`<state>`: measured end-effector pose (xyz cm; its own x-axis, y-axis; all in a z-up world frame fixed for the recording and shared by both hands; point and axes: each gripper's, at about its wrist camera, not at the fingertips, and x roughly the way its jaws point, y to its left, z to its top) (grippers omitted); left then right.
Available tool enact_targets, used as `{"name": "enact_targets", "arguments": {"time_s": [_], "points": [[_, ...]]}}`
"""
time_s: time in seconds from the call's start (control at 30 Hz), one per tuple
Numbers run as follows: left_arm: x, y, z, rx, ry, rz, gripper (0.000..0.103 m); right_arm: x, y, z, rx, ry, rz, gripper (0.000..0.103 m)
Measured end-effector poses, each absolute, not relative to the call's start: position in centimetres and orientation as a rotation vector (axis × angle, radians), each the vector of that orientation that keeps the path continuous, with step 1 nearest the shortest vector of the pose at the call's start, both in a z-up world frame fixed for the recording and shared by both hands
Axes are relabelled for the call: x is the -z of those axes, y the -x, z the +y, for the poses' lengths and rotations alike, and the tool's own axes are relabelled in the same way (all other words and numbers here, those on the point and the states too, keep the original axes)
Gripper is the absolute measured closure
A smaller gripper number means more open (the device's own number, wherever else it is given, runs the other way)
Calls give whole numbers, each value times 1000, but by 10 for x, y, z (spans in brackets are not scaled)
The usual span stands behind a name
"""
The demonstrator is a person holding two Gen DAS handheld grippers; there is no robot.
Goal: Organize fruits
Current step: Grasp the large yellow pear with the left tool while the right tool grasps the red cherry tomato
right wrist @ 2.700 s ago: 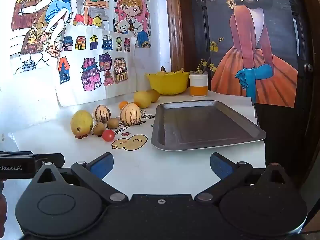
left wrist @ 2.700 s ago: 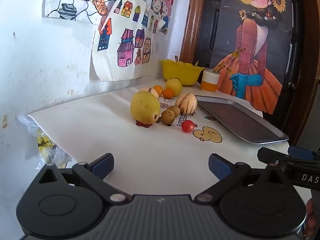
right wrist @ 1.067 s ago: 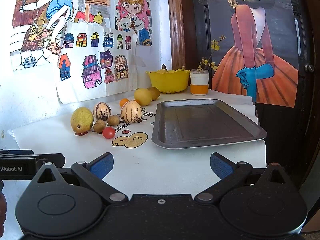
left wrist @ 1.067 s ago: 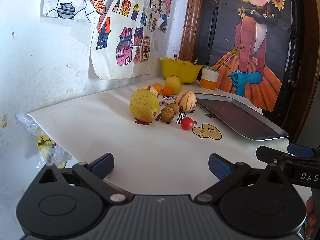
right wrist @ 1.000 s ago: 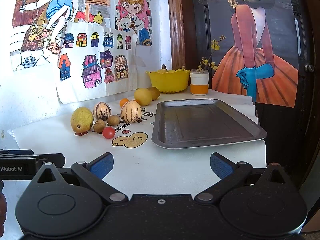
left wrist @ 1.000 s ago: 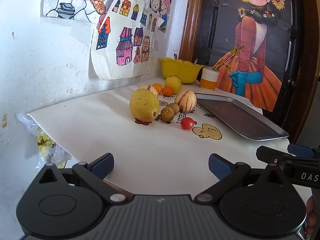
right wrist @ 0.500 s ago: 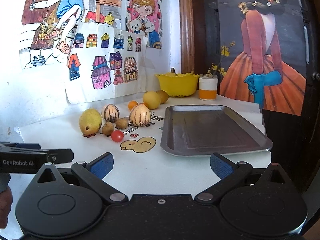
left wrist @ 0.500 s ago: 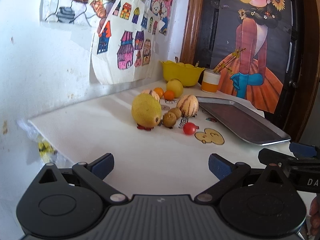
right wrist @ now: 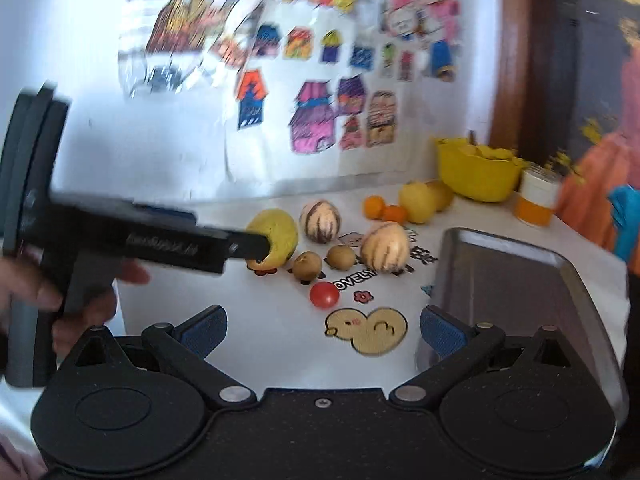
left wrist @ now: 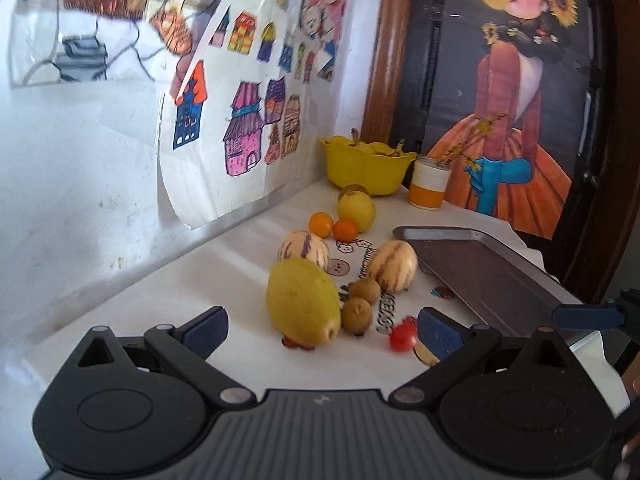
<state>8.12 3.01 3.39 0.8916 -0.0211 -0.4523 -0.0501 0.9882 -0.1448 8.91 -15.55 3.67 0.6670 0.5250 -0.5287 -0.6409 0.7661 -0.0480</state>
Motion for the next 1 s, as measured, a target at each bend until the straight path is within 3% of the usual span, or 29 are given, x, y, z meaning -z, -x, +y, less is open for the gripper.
{"name": "enact_targets", "arguments": {"time_s": [0.4, 0.73, 1.0], "points": [[-23, -155, 65, -19, 326, 603, 1, -27, -161, -121, -702, 229, 678, 3], [-13, -168, 68, 21, 348, 652, 12, -6, -176, -112, -681, 207, 719, 21], [-10, -172, 64, 40, 329, 672, 24, 1, -176, -108, -694, 199, 735, 46]]}}
